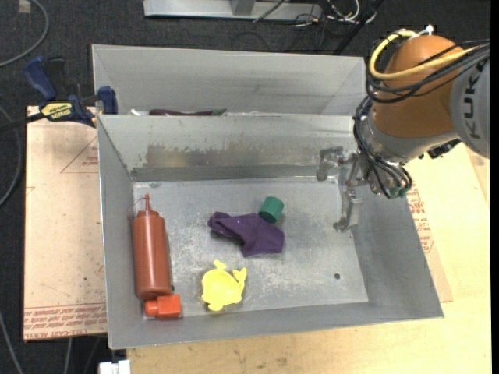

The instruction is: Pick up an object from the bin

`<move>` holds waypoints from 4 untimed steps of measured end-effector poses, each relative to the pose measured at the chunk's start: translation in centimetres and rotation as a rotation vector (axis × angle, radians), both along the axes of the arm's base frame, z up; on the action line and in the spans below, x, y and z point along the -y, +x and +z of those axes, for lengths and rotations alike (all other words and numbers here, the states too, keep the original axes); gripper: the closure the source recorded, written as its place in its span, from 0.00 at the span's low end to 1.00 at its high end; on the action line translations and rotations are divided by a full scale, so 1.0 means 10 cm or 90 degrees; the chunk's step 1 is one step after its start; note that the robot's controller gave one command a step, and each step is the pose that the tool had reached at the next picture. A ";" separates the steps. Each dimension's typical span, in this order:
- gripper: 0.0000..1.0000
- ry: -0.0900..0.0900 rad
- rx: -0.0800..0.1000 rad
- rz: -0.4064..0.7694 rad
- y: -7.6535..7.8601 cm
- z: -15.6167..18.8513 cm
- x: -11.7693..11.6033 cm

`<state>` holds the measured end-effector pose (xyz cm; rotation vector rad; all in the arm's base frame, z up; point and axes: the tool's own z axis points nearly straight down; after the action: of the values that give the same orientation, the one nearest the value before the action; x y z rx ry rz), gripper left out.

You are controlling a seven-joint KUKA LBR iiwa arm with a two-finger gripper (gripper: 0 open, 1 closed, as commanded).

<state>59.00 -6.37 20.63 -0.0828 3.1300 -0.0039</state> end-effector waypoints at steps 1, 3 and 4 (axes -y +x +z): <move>0.00 0.003 -0.006 -0.020 -0.03 -0.37 -0.35; 0.00 0.002 -0.003 -0.005 0.07 -0.89 -0.90; 0.00 0.003 -0.002 -0.026 -0.16 -1.25 -1.25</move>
Offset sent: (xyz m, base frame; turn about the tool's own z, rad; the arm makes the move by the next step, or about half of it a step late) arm -0.0019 0.0774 -0.0794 -0.0596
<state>57.38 6.09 8.17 -0.0181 3.1344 0.0041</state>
